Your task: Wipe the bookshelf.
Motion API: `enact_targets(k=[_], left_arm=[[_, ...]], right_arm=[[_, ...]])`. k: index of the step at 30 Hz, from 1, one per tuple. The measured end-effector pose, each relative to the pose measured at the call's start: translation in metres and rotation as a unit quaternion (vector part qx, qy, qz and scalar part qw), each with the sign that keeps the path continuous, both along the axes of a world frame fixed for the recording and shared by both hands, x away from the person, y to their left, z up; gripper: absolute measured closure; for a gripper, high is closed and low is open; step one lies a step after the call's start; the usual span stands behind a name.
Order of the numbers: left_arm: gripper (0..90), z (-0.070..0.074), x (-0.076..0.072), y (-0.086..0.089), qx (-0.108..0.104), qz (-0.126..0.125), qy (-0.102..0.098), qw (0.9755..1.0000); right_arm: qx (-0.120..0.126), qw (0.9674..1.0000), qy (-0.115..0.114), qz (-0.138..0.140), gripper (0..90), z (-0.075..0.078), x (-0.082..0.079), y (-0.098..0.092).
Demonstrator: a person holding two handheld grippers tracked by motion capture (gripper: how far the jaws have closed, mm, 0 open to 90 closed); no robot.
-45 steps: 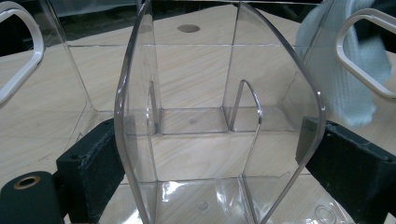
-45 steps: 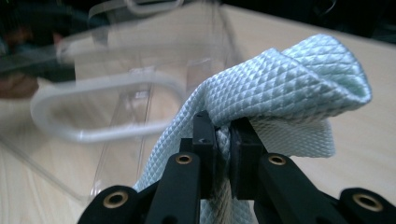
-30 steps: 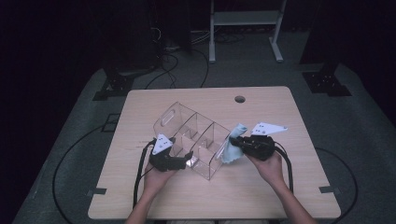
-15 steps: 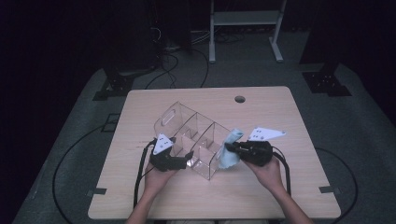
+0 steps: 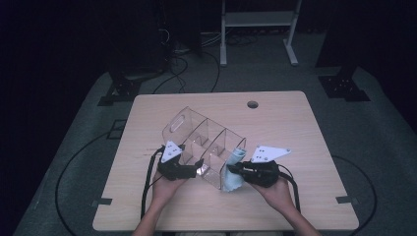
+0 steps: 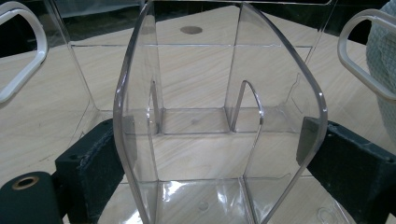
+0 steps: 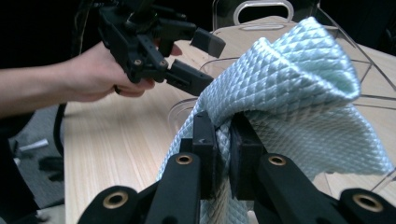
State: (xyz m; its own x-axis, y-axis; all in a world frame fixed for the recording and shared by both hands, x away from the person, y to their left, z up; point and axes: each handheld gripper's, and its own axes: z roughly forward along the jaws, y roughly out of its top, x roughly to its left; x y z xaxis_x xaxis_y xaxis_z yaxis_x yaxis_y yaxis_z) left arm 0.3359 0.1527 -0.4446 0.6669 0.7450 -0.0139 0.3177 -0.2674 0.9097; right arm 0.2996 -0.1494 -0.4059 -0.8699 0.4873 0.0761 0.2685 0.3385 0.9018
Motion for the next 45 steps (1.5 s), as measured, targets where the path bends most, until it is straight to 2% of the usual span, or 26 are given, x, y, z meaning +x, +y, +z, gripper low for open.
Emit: enact_targets(k=[3, 6, 7, 9, 10, 12, 17, 18, 20, 25, 28, 31, 32, 35, 37, 39, 42, 45], left_arm=[[8.1, 0.000, 0.000, -0.001, 0.001, 0.003, -0.001, 1.0000], [8.1, 0.000, 0.001, -0.002, 0.001, 0.004, -0.003, 1.0000], [8.0, 0.000, 0.001, -0.002, 0.001, 0.004, -0.003, 1.0000], [8.0, 0.000, 0.001, -0.002, 0.001, 0.004, -0.002, 1.0000], [8.0, 0.000, 0.001, -0.001, -0.001, 0.005, 0.000, 1.0000], [8.1, 0.000, 0.001, -0.001, -0.001, 0.004, -0.001, 1.0000], [8.0, 0.001, 0.001, -0.002, 0.003, 0.005, -0.003, 1.0000], [8.0, 0.001, 0.001, -0.002, 0.003, 0.005, -0.003, 1.0000], [8.0, 0.000, 0.001, -0.002, 0.001, 0.005, -0.002, 1.0000], [8.0, 0.000, 0.001, -0.002, 0.000, 0.005, -0.003, 1.0000], [8.0, 0.000, 0.001, -0.002, 0.000, 0.005, -0.003, 1.0000], [8.0, 0.000, 0.001, -0.002, 0.000, 0.005, -0.002, 1.0000], [8.0, 0.000, 0.000, -0.002, -0.002, 0.007, -0.001, 1.0000], [8.0, 0.000, 0.000, -0.002, 0.001, 0.006, -0.003, 1.0000], [8.0, 0.000, 0.001, -0.002, 0.002, 0.005, -0.004, 1.0000], [8.0, 0.000, 0.000, -0.002, 0.001, 0.005, -0.003, 1.0000], [8.0, 0.000, 0.000, -0.002, 0.000, 0.007, -0.002, 1.0000], [8.0, 0.000, 0.001, -0.002, 0.002, 0.005, -0.003, 1.0000]], right_arm=[[0.008, 0.9999, 0.009, -0.003, 82.8, 0.000, 0.006, -0.005], [0.011, 0.9997, 0.010, -0.021, 82.7, 0.000, 0.010, -0.009], [0.005, 0.9998, 0.003, -0.020, 82.7, -0.001, 0.004, -0.005], [0.005, 0.9999, 0.003, -0.014, 82.7, -0.001, 0.002, -0.003], [0.003, 1.0000, 0.005, 0.005, 82.7, -0.004, -0.005, 0.005], [-0.006, 0.9999, -0.001, 0.009, 82.7, -0.004, -0.007, 0.006], [0.007, 0.9999, 0.010, -0.003, 82.7, -0.004, -0.001, 0.000], [0.004, 1.0000, 0.005, -0.005, 82.7, -0.004, -0.003, 0.001], [0.001, 1.0000, 0.003, 0.000, 82.7, -0.005, -0.007, 0.005], [-0.002, 0.9998, 0.014, 0.010, 82.7, -0.016, -0.010, 0.010], [-0.009, 0.9999, 0.008, 0.008, 82.7, -0.015, -0.011, 0.010], [-0.003, 0.9999, 0.011, 0.010, 82.7, -0.016, -0.011, 0.010], [-0.001, 0.9999, 0.014, 0.009, 82.7, -0.018, -0.010, 0.010], [-0.018, 0.9997, 0.016, 0.005, 82.8, -0.030, -0.009, 0.011], [-0.027, 0.9991, 0.033, 0.003, 82.7, -0.039, -0.006, 0.010], [-0.028, 0.9991, 0.032, 0.003, 82.7, -0.038, -0.007, 0.010], [-0.024, 0.9996, 0.014, 0.006, 82.7, -0.029, -0.010, 0.011], [-0.019, 0.9996, 0.023, 0.003, 82.7, -0.035, -0.008, 0.010]])
